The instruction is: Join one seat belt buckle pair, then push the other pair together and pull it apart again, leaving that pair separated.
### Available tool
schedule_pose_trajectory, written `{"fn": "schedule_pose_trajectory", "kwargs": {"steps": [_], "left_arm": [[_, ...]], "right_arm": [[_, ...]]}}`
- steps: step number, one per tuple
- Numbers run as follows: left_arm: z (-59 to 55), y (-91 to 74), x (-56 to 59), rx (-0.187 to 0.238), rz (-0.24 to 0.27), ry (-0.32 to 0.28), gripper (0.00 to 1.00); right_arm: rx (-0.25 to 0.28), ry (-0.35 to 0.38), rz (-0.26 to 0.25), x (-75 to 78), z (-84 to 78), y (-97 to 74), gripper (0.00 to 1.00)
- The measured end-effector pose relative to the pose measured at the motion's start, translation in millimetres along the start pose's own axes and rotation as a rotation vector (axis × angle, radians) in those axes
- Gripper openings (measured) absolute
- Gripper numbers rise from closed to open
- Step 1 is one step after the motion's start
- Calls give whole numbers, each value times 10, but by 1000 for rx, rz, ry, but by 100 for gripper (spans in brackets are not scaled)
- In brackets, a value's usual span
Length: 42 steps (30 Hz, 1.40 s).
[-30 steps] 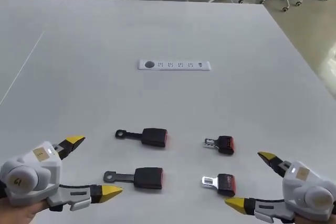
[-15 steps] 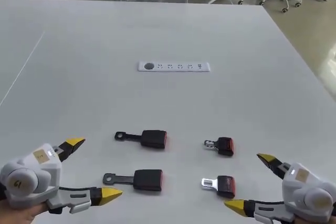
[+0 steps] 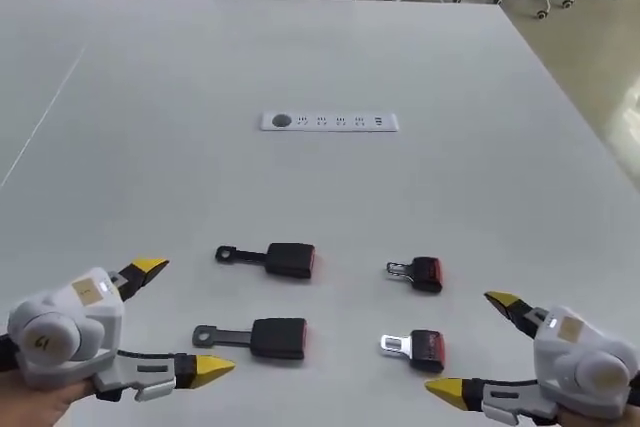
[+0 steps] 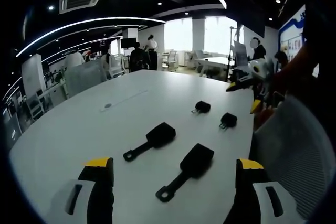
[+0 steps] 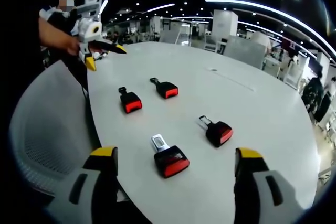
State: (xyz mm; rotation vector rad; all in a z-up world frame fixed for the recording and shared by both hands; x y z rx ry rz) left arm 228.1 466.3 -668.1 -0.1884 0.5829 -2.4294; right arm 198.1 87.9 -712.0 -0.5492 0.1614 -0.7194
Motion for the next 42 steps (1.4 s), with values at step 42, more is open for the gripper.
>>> {"fn": "schedule_pose_trajectory", "kwargs": {"steps": [42], "left_arm": [[-288, 853, 88, -149, -224, 109, 83]], "right_arm": [[-150, -28, 202, 77, -229, 450, 77]]}}
Point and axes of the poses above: the centre of the closed fingertips' face, and the gripper's own axes: y roughly forward along the fingers, x roughly to its right, z roughly out of its top, the point moved 7 cm from there along -y, roughly backward along the fingers, and after that the axes turned 4 degrees about x, right-handed, at the moved point
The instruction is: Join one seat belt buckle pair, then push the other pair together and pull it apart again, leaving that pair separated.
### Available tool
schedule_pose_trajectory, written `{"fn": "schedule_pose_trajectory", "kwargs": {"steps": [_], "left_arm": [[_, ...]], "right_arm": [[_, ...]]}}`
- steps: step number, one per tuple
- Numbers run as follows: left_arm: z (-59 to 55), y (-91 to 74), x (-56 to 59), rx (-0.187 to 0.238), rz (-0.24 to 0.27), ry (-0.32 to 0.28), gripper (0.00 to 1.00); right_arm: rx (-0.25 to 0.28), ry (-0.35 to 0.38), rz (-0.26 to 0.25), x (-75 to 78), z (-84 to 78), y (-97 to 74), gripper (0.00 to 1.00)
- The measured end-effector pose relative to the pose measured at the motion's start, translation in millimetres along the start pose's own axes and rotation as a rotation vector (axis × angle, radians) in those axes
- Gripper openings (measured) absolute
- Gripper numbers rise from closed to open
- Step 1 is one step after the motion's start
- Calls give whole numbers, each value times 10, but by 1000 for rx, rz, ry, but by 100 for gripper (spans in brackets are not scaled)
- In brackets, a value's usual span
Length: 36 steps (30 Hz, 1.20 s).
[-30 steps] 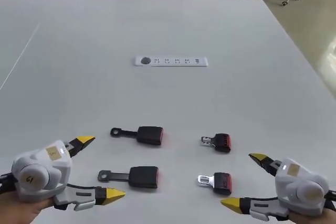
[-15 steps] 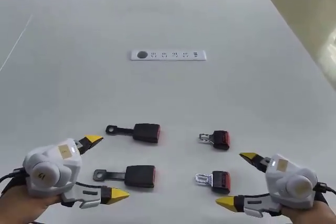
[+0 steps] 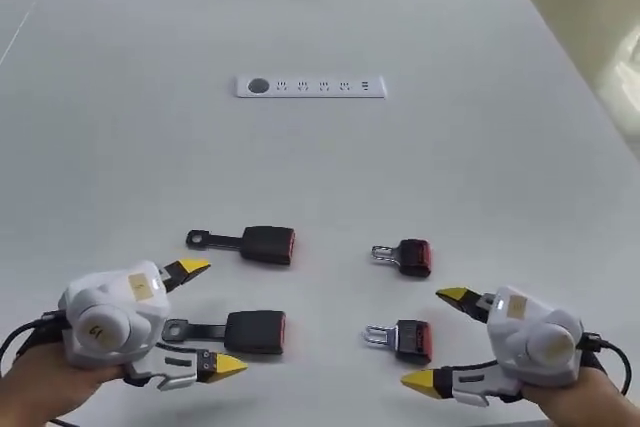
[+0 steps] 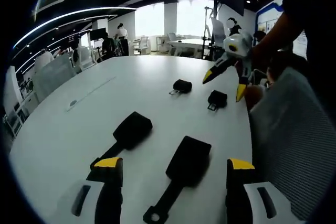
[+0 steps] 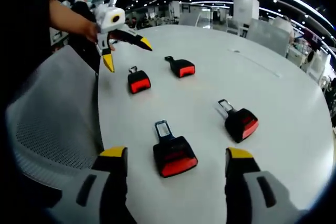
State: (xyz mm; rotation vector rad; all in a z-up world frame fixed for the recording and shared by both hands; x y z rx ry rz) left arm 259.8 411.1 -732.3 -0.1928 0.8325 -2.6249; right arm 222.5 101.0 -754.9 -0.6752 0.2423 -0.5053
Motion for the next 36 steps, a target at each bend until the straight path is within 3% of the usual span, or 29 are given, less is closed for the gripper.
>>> {"fn": "schedule_pose_trajectory", "kwargs": {"steps": [8, 14, 20, 25, 28, 32, 36], "left_arm": [[-94, 205, 31, -40, -63, 25, 77], [-175, 333, 87, -95, -130, 80, 70], [-234, 414, 78, -137, -158, 121, 60], [-210, 447, 35, -122, -164, 126, 54], [-202, 465, 8, -115, -168, 126, 45], [-202, 466, 49, -112, -197, 151, 39], [-206, 473, 48, -113, -205, 161, 37]], "right_arm": [[-39, -13, 45, 10, -51, 83, 72], [-68, -31, 82, 19, -78, 130, 65], [-101, -64, 119, 26, -79, 162, 56], [-109, -80, 141, 35, -81, 173, 49], [-117, -103, 148, 40, -83, 165, 45], [-123, -129, 140, 70, -91, 154, 37], [-121, -158, 151, 84, -92, 157, 37]]}}
Point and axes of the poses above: the centre of the closed fingertips' face, and the gripper's own axes: y roughly forward along the fingers, x roughly to its right, z roughly out of its top, the point moved 7 cm from there along -y, roughly backward along the fingers, and after that the axes turned 4 degrees about x, right-handed, at the moved point
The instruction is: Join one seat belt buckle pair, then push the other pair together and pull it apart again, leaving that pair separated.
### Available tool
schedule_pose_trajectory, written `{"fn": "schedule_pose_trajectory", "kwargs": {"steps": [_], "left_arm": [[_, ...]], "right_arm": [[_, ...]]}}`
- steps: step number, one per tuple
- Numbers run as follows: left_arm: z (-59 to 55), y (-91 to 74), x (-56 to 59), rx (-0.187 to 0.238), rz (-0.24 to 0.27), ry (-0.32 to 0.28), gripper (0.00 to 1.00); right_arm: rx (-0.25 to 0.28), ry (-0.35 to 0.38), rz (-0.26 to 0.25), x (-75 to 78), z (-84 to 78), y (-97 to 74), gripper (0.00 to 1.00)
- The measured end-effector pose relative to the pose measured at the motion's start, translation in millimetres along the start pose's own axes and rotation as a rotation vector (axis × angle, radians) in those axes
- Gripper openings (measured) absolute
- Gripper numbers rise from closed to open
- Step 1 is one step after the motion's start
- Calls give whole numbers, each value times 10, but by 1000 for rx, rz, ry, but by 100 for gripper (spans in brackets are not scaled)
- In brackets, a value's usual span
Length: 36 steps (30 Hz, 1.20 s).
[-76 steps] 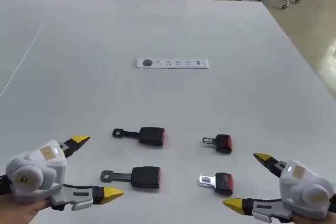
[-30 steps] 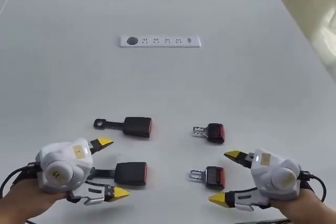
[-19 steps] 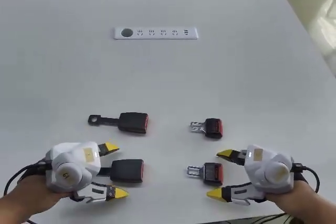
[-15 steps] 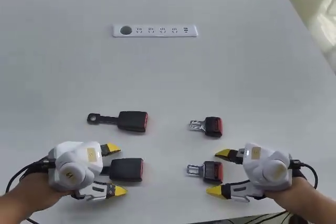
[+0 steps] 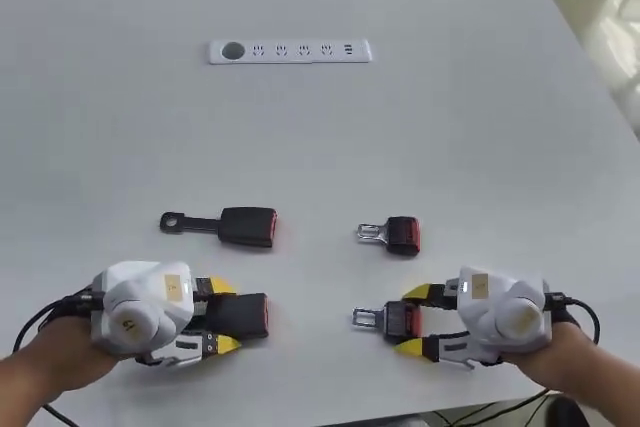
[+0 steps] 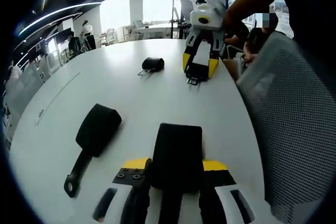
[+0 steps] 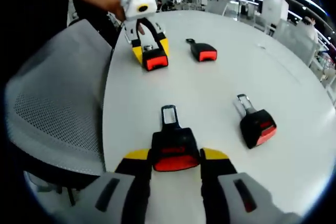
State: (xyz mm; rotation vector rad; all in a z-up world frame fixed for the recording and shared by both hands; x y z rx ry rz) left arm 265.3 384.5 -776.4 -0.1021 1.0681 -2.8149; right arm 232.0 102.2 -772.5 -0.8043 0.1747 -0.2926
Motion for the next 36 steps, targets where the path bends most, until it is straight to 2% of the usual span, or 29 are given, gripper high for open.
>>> {"fn": "schedule_pose_trajectory", "kwargs": {"steps": [5, 11, 17, 29, 36], "left_arm": [[3, -2, 0, -11, -19, 29, 36], [8, -2, -13, -31, -46, 48, 36], [9, -9, -15, -38, -55, 54, 35], [21, -10, -14, -62, -58, 48, 35], [33, -9, -14, -79, -62, 49, 35]], "right_arm": [[22, -10, -4, 8, -23, -3, 36], [26, -52, 45, 30, -36, -1, 35], [43, -62, 80, 58, -45, -3, 34], [116, -28, 78, 69, -26, 68, 34], [140, -42, 86, 45, 60, 140, 34]]}}
Point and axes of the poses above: the centre of the closed fingertips' face, and the gripper's own axes: y roughly forward along the fingers, x roughly to its right, z roughly out of its top, the point moved 7 cm from there along -y, roughly backward along the fingers, and after that the axes turned 4 degrees about x, right-handed, at the moved point
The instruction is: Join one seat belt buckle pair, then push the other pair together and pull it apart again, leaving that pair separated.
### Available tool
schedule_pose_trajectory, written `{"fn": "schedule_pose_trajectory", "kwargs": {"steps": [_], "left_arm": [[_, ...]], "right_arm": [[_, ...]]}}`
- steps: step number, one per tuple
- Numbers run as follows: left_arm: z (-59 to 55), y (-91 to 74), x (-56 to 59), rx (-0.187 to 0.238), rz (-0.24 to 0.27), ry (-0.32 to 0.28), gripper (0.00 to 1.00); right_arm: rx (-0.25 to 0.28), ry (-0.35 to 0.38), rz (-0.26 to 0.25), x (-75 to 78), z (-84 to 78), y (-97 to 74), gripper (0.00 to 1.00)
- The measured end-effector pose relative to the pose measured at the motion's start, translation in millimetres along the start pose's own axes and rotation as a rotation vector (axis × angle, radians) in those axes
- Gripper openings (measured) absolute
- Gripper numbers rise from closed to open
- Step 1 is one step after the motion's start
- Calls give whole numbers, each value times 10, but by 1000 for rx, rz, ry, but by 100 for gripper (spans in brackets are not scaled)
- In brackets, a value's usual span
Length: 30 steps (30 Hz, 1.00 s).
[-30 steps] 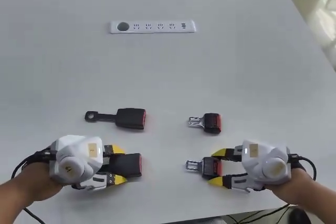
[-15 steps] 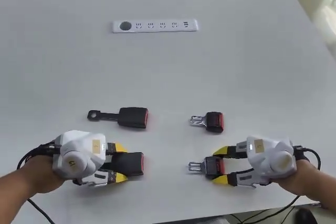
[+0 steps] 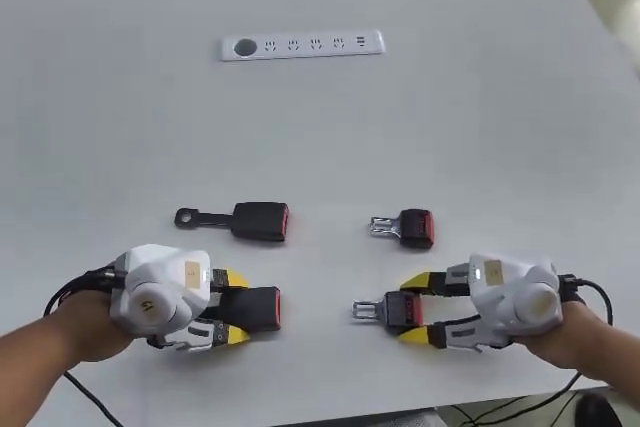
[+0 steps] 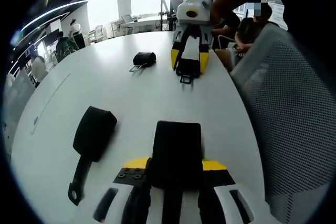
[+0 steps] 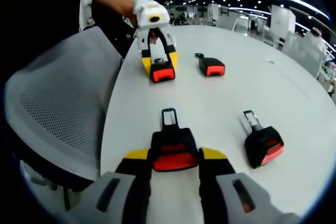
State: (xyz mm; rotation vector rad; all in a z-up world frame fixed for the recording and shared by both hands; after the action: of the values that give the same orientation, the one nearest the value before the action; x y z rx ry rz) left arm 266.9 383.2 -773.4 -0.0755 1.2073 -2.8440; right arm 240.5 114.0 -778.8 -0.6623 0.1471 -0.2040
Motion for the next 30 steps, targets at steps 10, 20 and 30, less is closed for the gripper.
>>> {"fn": "schedule_pose_trajectory", "kwargs": {"steps": [10, 20, 30], "left_arm": [[13, 3, -4, -15, -3, 2, 35], [21, 0, -11, -26, -14, 11, 35], [18, 0, -22, -33, -17, 15, 35]], "right_arm": [[24, -7, 2, 15, 89, 131, 34], [54, -15, 10, -20, 228, 345, 34], [68, -18, 28, -49, 380, 546, 34]]}}
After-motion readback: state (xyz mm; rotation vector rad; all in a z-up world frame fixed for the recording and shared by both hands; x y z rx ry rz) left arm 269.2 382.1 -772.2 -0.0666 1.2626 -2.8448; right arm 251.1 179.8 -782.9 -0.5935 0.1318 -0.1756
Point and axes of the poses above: the centre of the closed fingertips' face, and the gripper's own axes: y roughly forward along the fingers, x roughly to its right, z roughly out of its top, the point moved 7 cm from there along -y, roughly backward along the fingers, and after that the axes turned 4 degrees about x, right-handed, at the moved point
